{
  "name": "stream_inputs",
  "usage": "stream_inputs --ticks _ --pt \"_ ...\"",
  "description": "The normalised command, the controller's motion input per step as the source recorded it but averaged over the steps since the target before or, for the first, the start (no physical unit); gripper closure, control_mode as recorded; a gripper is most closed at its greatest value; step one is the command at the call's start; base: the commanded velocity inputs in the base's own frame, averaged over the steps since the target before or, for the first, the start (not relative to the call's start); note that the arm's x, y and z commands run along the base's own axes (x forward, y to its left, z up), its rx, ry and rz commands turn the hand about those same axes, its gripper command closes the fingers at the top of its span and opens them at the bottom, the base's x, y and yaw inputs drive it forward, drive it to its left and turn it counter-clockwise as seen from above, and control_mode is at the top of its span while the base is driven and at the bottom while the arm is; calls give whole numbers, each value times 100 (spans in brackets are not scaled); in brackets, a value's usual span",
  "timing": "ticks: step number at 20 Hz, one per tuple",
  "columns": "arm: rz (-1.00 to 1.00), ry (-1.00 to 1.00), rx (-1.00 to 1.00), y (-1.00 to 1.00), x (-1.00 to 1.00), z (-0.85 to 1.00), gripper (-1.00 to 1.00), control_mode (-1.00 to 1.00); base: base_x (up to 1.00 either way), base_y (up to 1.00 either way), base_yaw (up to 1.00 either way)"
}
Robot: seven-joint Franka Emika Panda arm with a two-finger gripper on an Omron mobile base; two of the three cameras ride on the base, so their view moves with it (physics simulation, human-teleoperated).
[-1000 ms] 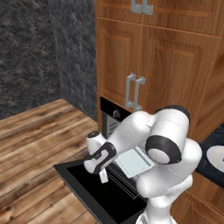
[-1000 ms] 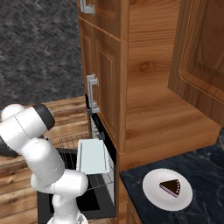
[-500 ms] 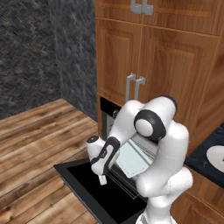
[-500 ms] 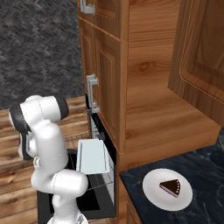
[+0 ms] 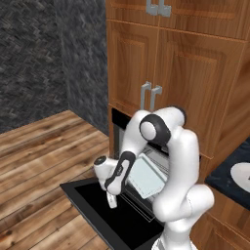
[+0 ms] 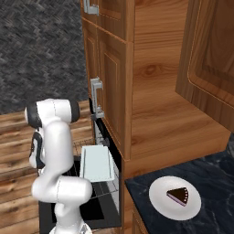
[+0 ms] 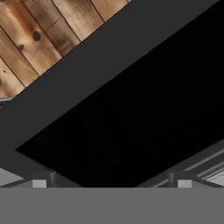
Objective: Take the baked cake out of the oven and place it on the plate for cooling. Then close the oven door.
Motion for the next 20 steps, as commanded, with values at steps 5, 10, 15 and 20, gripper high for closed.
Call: stream_inputs --ticks 5,10,15,20 --pt "-6 2 -5 1 33 -35 -100 -100 0 0 0" --pt "-5 4 -4 0 34 -34 -100 -100 0 0 0" --pt "-4 5 -3 0 33 -35 -100 -100 0 0 0" --pt "-4 6 -3 0 33 -40 -100 -100 0 0 0"
